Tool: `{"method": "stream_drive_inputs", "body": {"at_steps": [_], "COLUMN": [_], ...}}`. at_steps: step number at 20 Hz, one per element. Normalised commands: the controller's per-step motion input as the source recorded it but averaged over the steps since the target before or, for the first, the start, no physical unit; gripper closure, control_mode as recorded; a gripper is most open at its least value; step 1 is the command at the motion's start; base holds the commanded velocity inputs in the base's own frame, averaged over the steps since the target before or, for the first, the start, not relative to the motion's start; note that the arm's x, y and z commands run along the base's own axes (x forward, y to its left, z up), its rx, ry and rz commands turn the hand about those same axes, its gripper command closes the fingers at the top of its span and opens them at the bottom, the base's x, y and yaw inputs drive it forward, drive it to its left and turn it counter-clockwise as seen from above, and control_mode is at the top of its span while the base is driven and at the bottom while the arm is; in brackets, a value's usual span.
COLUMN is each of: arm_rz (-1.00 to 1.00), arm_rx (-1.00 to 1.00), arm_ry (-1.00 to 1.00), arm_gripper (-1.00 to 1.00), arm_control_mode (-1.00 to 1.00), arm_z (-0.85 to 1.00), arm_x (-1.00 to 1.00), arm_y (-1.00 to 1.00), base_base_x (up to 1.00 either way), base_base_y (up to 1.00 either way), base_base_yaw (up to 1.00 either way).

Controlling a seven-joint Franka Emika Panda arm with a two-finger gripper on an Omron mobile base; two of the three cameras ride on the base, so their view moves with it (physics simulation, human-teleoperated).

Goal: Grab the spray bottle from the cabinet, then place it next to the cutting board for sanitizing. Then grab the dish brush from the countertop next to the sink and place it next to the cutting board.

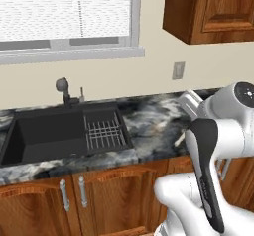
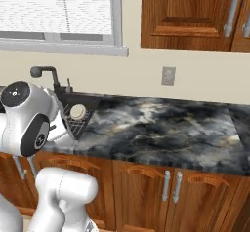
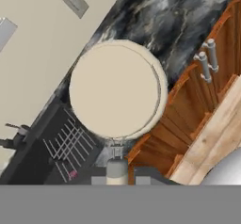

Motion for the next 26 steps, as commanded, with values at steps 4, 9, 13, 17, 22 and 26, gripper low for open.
{"method": "stream_drive_inputs", "body": {"at_steps": [4,9,13,17,22,26], "arm_rz": [0.0,0.0,0.0,0.0,0.0,0.0], "arm_rx": [0.0,0.0,0.0,0.0,0.0,0.0], "arm_ry": [0.0,0.0,0.0,0.0,0.0,0.0], "arm_gripper": [1.0,1.0,1.0,1.0,1.0,1.0], "arm_control_mode": [1.0,1.0,1.0,1.0,1.0,1.0], "arm_z": [0.0,0.0,0.0,0.0,0.0,0.0], "arm_x": [0.0,0.0,0.0,0.0,0.0,0.0], "arm_y": [0.0,0.0,0.0,0.0,0.0,0.0], "base_base_x": [-0.27,0.03,0.04,0.0,0.0,0.0], "base_base_y": [-0.45,-0.13,0.0,0.0,0.0,-0.39], "base_base_yaw": [-0.36,-0.73,-0.86,-0.88,-0.91,-0.58]}}
